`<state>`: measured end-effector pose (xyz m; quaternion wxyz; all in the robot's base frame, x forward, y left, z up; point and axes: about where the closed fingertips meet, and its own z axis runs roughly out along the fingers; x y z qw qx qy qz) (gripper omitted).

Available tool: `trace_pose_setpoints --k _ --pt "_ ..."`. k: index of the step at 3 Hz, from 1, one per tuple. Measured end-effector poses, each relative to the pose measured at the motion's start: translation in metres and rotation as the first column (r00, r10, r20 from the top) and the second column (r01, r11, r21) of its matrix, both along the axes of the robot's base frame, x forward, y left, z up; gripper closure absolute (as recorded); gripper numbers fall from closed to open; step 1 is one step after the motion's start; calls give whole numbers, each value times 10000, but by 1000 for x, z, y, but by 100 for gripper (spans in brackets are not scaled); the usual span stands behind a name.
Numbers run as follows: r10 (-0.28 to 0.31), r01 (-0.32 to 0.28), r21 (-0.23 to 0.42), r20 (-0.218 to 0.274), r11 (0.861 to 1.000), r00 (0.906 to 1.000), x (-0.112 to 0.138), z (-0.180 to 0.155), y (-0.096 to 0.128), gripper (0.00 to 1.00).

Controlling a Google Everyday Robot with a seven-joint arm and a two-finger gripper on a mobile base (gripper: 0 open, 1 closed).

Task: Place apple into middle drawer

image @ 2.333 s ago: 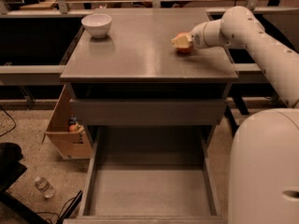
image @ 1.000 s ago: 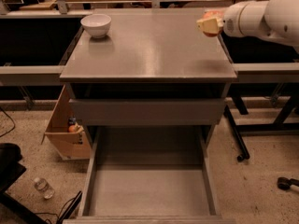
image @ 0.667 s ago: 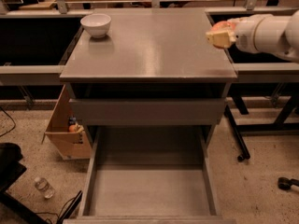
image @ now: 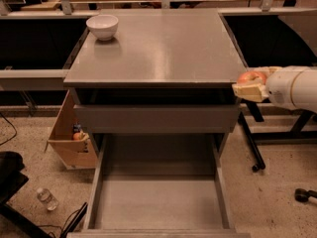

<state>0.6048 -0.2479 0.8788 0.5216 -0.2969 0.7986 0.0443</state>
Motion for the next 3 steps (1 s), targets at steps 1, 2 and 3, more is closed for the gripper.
trace_pose_setpoints --k 1,2,3 --pt "-217 235 206 -803 9995 9965 -40 -55 -14 100" --pt "-216 233 206 -806 9995 9965 -40 -55 -14 100" --pt "-102 119 157 -1025 9998 9947 -38 -65 -3 100"
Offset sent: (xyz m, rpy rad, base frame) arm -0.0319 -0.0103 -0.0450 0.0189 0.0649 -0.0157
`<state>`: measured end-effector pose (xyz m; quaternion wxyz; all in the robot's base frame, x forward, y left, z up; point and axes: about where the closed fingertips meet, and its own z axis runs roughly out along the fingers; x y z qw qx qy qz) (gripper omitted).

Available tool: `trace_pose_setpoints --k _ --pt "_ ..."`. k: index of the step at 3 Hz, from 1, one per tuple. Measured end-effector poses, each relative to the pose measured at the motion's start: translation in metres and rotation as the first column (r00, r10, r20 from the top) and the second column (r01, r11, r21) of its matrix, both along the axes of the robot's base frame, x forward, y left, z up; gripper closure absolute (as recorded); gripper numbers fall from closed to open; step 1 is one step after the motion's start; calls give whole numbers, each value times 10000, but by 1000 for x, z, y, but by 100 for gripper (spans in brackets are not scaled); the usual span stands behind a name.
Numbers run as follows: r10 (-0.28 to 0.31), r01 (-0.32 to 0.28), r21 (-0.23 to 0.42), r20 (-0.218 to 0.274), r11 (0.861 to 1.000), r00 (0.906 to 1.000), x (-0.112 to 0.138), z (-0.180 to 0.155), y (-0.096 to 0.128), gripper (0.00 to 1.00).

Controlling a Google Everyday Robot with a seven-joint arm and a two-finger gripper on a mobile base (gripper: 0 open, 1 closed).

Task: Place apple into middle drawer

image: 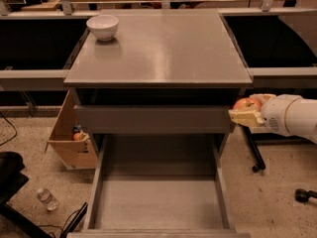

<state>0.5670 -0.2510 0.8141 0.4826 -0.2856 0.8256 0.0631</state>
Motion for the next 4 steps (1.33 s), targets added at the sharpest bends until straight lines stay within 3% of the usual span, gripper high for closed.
trace_pose_setpoints --k 1,2,3,4 --pt "103 -17 800 -1079 9968 9941 -9 -85 42 100" --pt "318 -132 1639 -1118 9864 9932 -18 -158 68 100" --pt "502 -362 2249 -568 9737 9971 -8 -208 97 100" --pt "502 -299 2798 -656 9596 9966 -1 -271 119 100"
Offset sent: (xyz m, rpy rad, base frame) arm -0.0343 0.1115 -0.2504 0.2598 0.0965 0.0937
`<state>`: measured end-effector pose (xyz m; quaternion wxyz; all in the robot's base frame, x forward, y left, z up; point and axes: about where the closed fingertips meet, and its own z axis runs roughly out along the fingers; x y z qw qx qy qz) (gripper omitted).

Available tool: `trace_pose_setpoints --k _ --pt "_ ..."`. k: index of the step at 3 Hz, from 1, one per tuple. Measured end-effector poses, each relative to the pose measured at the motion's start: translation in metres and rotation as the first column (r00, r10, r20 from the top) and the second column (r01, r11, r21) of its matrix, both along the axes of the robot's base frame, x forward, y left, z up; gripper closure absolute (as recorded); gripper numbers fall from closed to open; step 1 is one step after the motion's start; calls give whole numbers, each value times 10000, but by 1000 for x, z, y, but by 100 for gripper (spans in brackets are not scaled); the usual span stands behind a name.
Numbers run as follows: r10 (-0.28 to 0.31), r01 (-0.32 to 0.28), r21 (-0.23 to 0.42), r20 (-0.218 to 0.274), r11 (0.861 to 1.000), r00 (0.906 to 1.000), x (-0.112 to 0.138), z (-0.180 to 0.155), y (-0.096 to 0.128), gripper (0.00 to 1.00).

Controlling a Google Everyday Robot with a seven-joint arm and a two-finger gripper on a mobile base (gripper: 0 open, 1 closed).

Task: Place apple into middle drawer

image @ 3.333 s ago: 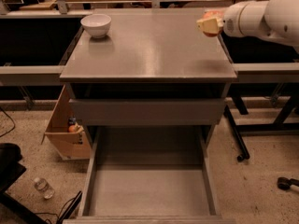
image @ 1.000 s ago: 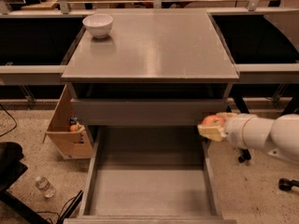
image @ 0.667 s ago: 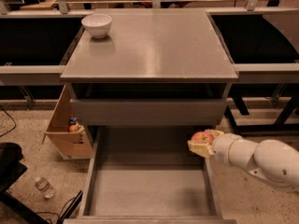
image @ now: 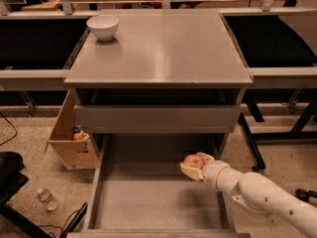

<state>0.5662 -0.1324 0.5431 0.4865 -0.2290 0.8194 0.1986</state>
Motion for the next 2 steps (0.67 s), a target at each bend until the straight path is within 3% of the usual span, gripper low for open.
trace_pose_setpoints --k 1,2 --pt "4 -4 0 0 10000 10000 0 0 0 100" --pt "752 -752 44 91 9972 9971 1 -21 30 100"
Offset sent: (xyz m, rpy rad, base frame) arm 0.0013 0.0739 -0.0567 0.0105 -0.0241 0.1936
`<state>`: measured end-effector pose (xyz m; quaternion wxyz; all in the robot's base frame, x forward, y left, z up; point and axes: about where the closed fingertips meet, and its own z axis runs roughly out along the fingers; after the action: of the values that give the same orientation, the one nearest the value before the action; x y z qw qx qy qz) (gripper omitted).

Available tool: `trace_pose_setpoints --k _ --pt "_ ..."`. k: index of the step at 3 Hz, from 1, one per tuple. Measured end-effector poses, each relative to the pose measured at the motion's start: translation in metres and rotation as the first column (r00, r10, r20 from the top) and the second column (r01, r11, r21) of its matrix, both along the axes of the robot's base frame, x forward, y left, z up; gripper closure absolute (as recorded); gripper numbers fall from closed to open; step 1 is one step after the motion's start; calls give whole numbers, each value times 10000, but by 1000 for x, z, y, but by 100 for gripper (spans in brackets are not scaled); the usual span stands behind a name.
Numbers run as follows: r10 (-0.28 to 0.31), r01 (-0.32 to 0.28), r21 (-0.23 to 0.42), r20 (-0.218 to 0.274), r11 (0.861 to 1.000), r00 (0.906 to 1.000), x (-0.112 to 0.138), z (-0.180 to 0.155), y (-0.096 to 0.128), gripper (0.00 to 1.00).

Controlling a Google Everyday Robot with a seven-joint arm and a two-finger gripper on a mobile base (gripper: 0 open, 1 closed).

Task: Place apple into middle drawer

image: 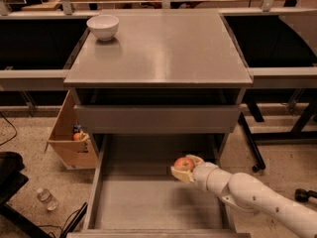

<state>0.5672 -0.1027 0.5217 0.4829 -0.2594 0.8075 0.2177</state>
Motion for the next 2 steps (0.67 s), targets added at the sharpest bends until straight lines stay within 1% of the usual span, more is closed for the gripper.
trace_pose_setpoints --k 1,2 --pt "1242 -1235 -498 128 9911 9922 6 -32 38 100" --pt "2598 -2506 -1517 438 9561 9647 11 -65 75 100"
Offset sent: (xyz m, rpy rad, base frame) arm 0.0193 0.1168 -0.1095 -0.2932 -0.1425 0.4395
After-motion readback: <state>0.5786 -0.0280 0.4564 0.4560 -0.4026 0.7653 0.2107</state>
